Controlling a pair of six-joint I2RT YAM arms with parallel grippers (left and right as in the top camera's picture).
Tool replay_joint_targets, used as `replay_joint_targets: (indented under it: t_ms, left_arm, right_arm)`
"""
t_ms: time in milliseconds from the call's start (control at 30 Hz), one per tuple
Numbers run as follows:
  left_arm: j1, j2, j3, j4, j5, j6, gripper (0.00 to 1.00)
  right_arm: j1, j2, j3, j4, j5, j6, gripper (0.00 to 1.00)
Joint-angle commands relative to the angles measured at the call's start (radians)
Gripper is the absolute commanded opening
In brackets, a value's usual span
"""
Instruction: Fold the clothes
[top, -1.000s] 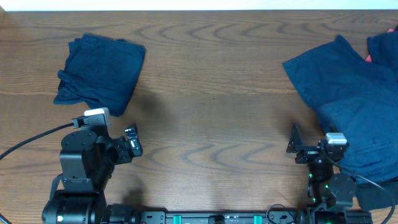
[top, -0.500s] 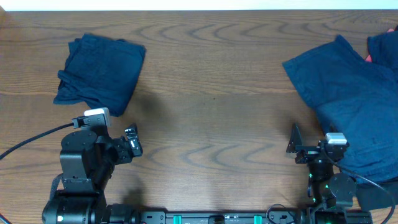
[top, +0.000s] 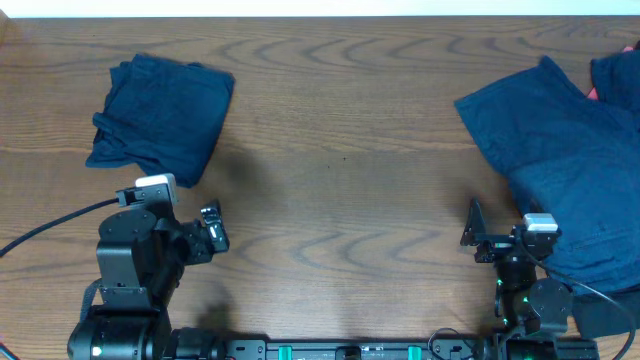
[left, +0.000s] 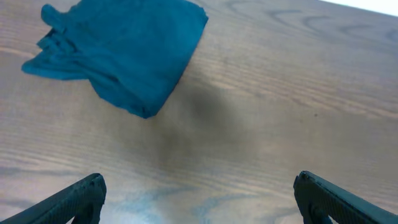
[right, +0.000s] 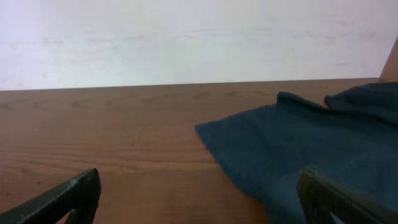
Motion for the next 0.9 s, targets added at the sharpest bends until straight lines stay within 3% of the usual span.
replay_joint_targets:
  t_ms: [0,367,733,867]
  left_arm:
    - [0.002,-0.024,-0.002,-0.018,-0.034,0.026,0.98]
    - [0.002,-0.278,-0.275,0.006,-0.128,0.025,0.98]
    - [0.019,-0.55,-0.652,0.424,-0.132,0.025,0.98]
    - [0.019,-0.603,-0.78,0.645,-0.132,0.031,0.98]
  right_arm:
    - [0.008,-0.006,-0.001,-0.005,-0.008,-0.015,0.99]
    - [0.008,-0.006,-0.001,-0.005,-0.008,-0.015,0.99]
    - [0.008,-0.006,-0.001,-0.005,-0.008,-0.015,0.99]
    - [0.008,-0.006,-0.001,-0.005,-0.008,-0.015,0.99]
